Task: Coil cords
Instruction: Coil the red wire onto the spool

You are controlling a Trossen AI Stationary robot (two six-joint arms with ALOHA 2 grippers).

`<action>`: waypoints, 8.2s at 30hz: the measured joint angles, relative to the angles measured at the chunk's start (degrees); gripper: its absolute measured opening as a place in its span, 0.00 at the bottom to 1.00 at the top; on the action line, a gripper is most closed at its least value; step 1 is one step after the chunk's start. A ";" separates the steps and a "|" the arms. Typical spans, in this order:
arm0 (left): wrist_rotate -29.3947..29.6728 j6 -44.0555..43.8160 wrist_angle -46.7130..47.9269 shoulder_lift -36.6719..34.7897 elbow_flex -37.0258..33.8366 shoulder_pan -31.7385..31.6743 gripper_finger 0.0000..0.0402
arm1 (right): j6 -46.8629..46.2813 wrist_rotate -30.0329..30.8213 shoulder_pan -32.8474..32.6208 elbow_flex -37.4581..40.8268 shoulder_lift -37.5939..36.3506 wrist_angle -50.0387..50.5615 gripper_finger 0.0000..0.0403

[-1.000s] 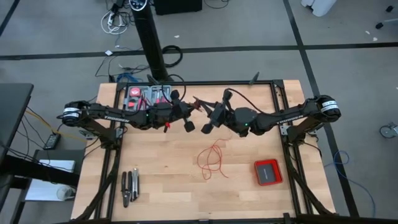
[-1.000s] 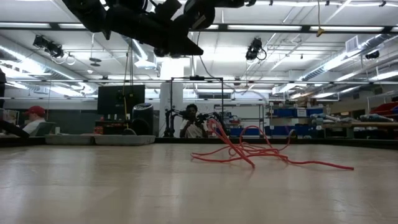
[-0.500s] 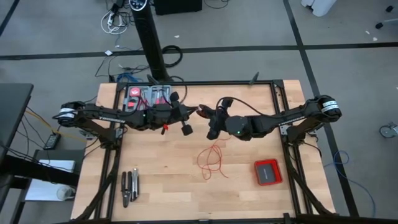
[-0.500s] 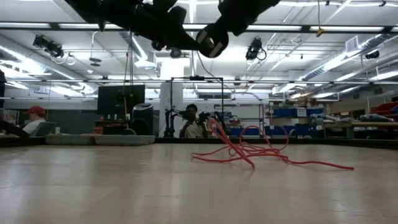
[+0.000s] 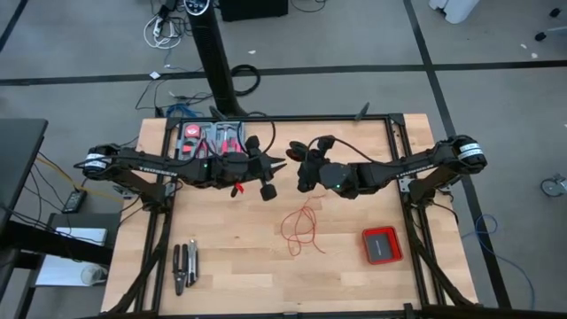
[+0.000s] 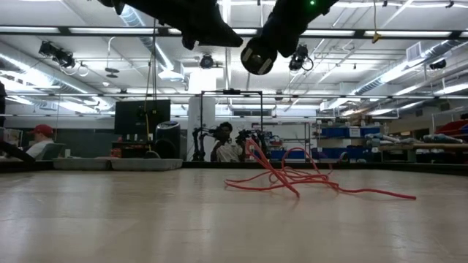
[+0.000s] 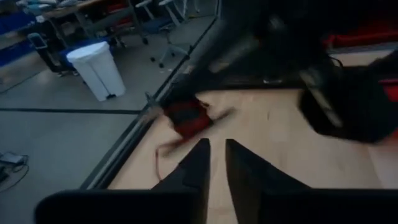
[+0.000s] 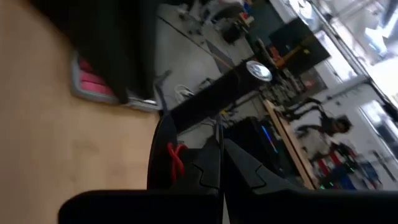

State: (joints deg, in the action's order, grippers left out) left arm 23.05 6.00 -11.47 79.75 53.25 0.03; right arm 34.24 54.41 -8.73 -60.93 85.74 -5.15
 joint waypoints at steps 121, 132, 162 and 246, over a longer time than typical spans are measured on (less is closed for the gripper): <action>-23.48 -18.22 -29.31 4.52 -0.11 -3.90 0.00 | -29.66 -17.74 -5.93 27.08 -25.83 -8.44 0.15; -61.88 -25.15 -29.15 4.30 -0.13 -14.15 0.00 | -35.16 -26.04 -6.51 27.31 -25.88 -8.66 0.14; -19.26 -15.97 -29.88 4.30 -0.13 -13.25 0.00 | -20.40 -16.03 -3.43 28.84 -25.86 -8.81 0.13; -10.58 -18.25 -32.41 4.35 -0.15 -5.53 0.00 | -25.76 -18.55 7.01 9.92 -11.81 19.04 0.12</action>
State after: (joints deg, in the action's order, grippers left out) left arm 12.47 -12.25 -43.88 84.09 53.10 -5.50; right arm 8.48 35.86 -1.72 -51.00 73.93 13.89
